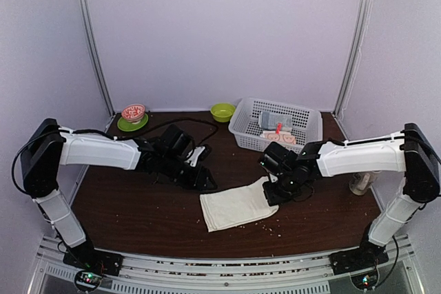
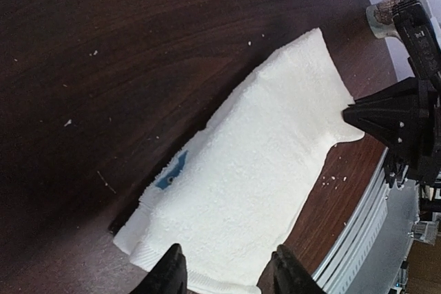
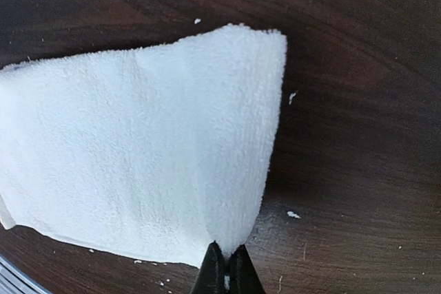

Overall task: Roll the towels
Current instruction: Roll the towel at the center of the board.

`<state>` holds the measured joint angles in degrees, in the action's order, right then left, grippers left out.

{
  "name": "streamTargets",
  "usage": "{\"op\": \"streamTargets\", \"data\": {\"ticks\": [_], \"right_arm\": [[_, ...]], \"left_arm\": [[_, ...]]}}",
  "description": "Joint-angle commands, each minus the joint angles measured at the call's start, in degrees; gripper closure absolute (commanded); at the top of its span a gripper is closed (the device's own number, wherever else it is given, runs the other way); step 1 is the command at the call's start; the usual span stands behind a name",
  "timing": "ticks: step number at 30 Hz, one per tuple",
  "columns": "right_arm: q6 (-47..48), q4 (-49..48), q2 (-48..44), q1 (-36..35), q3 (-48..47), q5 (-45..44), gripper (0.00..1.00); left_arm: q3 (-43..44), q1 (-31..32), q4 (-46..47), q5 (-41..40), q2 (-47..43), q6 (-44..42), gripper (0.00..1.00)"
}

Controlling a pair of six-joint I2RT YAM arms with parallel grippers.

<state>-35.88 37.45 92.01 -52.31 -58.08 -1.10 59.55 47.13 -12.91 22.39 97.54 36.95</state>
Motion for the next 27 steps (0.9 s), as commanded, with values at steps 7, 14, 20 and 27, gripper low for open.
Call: {"op": "streamTargets", "data": {"ticks": [7, 14, 20, 27], "right_arm": [[-1.0, -1.7, 4.0, -2.6, -3.2, -0.2, 1.00], [-0.4, -5.7, 2.9, -3.2, -2.0, 2.3, 1.00], [2.0, -8.1, 1.5, -3.5, -0.5, 5.6, 1.00], [2.8, -9.8, 2.7, -3.5, -0.9, 8.7, 1.00]], "left_arm": [[0.6, 1.1, 3.8, 3.9, 5.4, 0.6, 0.58], [-0.5, 1.3, 4.5, 4.1, 6.7, 0.9, 0.59], [-1.1, 1.3, 5.4, 4.4, 7.7, 1.6, 0.60], [-0.8, 1.3, 5.5, 4.5, 9.2, 1.7, 0.63]]}}
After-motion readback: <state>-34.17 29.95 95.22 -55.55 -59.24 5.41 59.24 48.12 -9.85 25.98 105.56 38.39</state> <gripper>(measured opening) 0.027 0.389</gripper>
